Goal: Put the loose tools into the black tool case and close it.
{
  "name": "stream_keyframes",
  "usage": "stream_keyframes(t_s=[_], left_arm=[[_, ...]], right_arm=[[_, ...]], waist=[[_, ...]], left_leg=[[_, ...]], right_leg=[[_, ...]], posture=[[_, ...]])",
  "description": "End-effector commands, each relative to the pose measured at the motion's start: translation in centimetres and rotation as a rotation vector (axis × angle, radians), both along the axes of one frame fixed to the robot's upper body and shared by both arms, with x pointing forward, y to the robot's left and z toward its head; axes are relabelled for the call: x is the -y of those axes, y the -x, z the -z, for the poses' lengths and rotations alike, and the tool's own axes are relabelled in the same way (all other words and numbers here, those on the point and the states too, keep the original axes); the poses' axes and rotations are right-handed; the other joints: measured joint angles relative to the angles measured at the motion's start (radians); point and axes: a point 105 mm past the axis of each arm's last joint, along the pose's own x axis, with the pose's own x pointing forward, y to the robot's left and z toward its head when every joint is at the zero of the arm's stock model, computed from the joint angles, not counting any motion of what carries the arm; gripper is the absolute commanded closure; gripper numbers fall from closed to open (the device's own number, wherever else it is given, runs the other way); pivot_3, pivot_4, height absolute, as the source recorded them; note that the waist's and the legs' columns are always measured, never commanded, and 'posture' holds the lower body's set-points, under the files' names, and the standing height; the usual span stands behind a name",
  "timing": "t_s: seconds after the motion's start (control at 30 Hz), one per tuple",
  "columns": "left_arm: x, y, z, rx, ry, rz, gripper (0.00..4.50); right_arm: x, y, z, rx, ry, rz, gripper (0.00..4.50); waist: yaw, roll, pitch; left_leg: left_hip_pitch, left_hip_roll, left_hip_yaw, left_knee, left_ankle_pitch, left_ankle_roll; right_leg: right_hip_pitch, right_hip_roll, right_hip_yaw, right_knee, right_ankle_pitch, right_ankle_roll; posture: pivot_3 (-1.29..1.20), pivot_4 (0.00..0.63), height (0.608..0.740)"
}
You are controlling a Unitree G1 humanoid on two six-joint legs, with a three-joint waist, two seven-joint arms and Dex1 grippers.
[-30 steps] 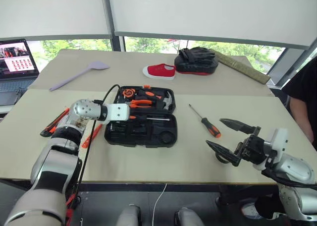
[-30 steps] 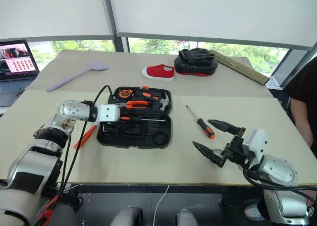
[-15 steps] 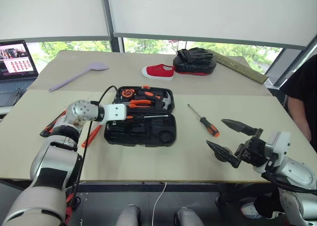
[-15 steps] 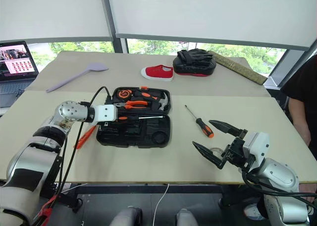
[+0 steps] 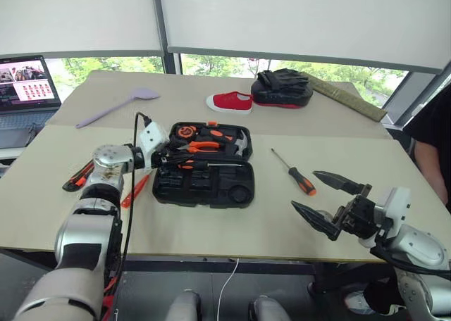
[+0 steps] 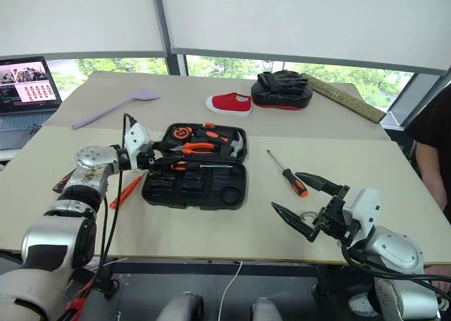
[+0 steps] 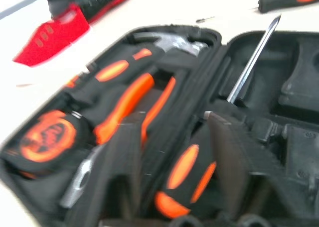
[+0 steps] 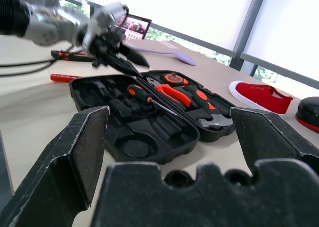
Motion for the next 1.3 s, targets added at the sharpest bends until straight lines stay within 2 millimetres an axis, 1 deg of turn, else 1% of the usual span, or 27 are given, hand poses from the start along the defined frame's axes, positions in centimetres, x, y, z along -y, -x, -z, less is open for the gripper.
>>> stream_keyframes(t_s=[0.03,0.07,0.2,0.37,0.47,0.53,0.6,0.67,0.8,0.83,0.87,0.93,1.1,1.17,1.2,1.23,1.27,1.3], left_arm=[[0.8,-0.2,-0.7,0.036,0.004,0.006,4.10],[1.1,-0.1,-0.6,0.034,0.008,0.014,4.47],[1.8,0.1,-0.9,0.054,0.019,0.049,4.47],[1.7,0.2,-1.4,0.065,-0.028,0.075,4.47],[1.6,0.1,-1.8,0.074,-0.055,0.084,3.79],[1.7,0.2,-2.0,0.083,-0.072,0.098,2.99],[2.1,-0.2,-2.7,0.095,-0.046,0.088,2.25],[2.1,-0.2,-2.5,0.088,-0.060,0.097,2.25],[0.7,-0.4,-2.4,0.078,-0.123,0.060,2.25],[0.5,-0.5,-2.4,0.085,-0.144,0.054,1.79],[0.4,-0.6,-2.4,0.091,-0.162,0.047,1.54],[0.3,-0.7,-2.1,0.093,-0.192,0.033,0.77],[0.7,-0.8,-1.0,0.050,-0.218,0.031,0.77],[0.7,-1.0,-0.6,0.032,-0.226,0.008,1.31],[0.6,-1.1,-0.4,0.023,-0.225,-0.006,1.51],[0.6,-1.2,-0.3,0.011,-0.222,-0.016,1.93],[0.5,-1.2,0.0,-0.005,-0.224,-0.017,2.23],[0.5,-1.1,0.2,-0.011,-0.233,-0.014,2.67]], right_arm=[[-0.2,0.3,-0.7,0.026,-0.007,0.003,0.00],[-0.1,0.3,-0.7,0.023,-0.009,0.007,0.00],[-0.1,0.4,-0.5,0.016,-0.013,0.011,0.00],[-0.2,0.4,-0.3,0.008,-0.018,0.012,0.00],[-0.2,0.4,-0.3,0.005,-0.019,0.012,0.00],[-0.2,0.4,-0.3,0.004,-0.018,0.012,0.00],[-0.3,0.5,-0.2,0.003,-0.020,0.014,0.00],[-0.4,0.6,-0.1,0.001,-0.022,0.018,0.00],[-0.3,0.8,0.1,-0.005,-0.021,0.025,0.00],[-0.2,0.9,0.1,-0.006,-0.021,0.027,0.00],[-0.2,0.9,0.1,-0.007,-0.020,0.028,0.00],[-0.2,0.9,0.1,-0.008,-0.020,0.028,0.00],[-0.2,0.8,0.1,-0.007,-0.019,0.028,0.00],[-0.2,0.8,0.1,-0.006,-0.019,0.029,0.00],[-0.2,0.9,0.0,-0.006,-0.019,0.030,0.00],[-0.2,0.9,0.0,-0.006,-0.019,0.031,0.00],[-0.2,0.9,0.1,-0.006,-0.018,0.032,0.00],[-0.2,0.9,0.1,-0.006,-0.019,0.033,0.00]], waist=[[0.000,0.000,0.000],[0.000,0.000,0.000],[0.000,0.000,0.000],[0.000,0.000,0.000],[-0.001,0.000,0.000],[0.000,0.000,0.000],[0.001,0.000,0.000],[0.003,0.000,0.000],[-0.002,0.000,0.000],[-0.003,0.000,0.000],[-0.004,0.000,0.000],[-0.002,0.000,0.000],[0.003,0.000,0.000],[0.002,0.000,0.000],[0.002,0.000,0.000],[0.001,0.000,0.000],[0.001,0.000,0.000],[0.000,0.000,0.000]], left_leg=[[0.000,0.000,0.000,0.000,0.000,0.000],[0.000,0.000,0.000,0.000,0.000,0.000],[0.000,0.000,0.000,0.000,0.000,0.000],[0.000,0.000,0.000,0.000,0.000,0.000],[0.000,0.000,0.000,0.000,0.000,0.000],[0.000,0.000,0.000,0.000,0.000,0.000],[0.000,0.000,0.000,0.000,0.000,0.000],[0.000,0.000,0.000,0.000,0.000,0.000],[0.000,0.000,0.000,0.000,0.000,0.000],[0.000,0.000,0.000,0.000,0.000,0.000],[0.000,0.000,0.000,0.000,0.000,0.000],[0.000,0.000,0.000,0.000,0.000,0.000],[0.000,0.000,0.000,0.000,0.000,0.000],[0.000,0.000,0.000,0.000,0.000,0.000],[0.000,0.000,0.000,0.000,0.000,0.000],[0.000,0.000,0.000,0.000,0.000,0.000],[0.000,0.000,0.000,0.000,0.000,0.000],[0.000,0.000,0.000,0.000,0.000,0.000]], right_leg=[[0.000,0.000,0.000,0.000,0.000,0.000],[0.000,0.000,0.000,0.000,0.000,0.000],[0.000,0.000,0.000,0.000,0.000,0.000],[0.000,0.000,0.000,0.000,0.000,0.000],[0.000,0.000,0.000,0.000,0.000,0.000],[0.000,0.000,0.000,0.000,0.000,0.000],[0.000,0.000,0.000,0.000,0.000,0.000],[0.000,0.000,0.000,0.000,0.000,0.000],[0.000,0.000,0.000,0.000,0.000,0.000],[0.000,0.000,0.000,0.000,0.000,0.000],[0.000,0.000,0.000,0.000,0.000,0.000],[0.000,0.000,0.000,0.000,0.000,0.000],[0.000,0.000,0.000,0.000,-0.001,0.001],[0.000,0.000,0.000,0.000,-0.001,0.001],[0.000,0.000,0.000,0.000,-0.001,0.001],[0.000,0.000,0.000,0.000,-0.001,0.001],[0.000,0.000,0.000,0.000,-0.001,0.001],[0.000,0.000,0.000,0.000,-0.001,0.001]], posture=[[0.00,0.150,0.740],[0.00,0.150,0.740],[0.00,0.150,0.740],[0.00,0.150,0.740],[0.00,0.150,0.740],[0.00,0.150,0.740],[0.00,0.150,0.740],[0.00,0.150,0.740],[0.00,0.150,0.740],[0.00,0.150,0.740],[0.00,0.150,0.740],[0.00,0.150,0.740],[0.00,0.150,0.740],[0.00,0.150,0.740],[0.00,0.150,0.740],[0.00,0.150,0.740],[0.00,0.150,0.740],[0.00,0.150,0.740]])
